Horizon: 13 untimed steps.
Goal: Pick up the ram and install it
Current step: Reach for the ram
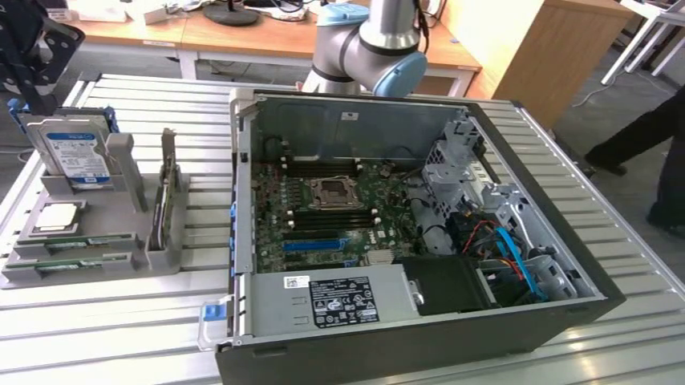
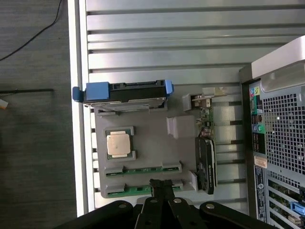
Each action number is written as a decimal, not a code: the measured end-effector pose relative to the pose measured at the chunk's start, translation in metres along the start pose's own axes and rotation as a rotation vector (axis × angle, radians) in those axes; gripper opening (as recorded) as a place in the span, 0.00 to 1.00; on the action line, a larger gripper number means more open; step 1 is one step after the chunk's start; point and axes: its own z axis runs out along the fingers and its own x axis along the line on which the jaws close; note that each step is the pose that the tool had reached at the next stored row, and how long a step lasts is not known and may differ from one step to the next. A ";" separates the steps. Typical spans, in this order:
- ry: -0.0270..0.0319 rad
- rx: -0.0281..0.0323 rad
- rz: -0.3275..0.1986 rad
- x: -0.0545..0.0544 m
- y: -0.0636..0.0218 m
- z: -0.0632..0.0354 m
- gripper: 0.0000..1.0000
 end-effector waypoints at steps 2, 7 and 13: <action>0.0000 0.0000 0.000 0.003 -0.0002 -0.0001 0.11; 0.0000 0.0000 0.000 0.005 -0.0004 -0.0001 0.11; 0.0000 0.0000 0.000 0.005 -0.0004 -0.0001 0.11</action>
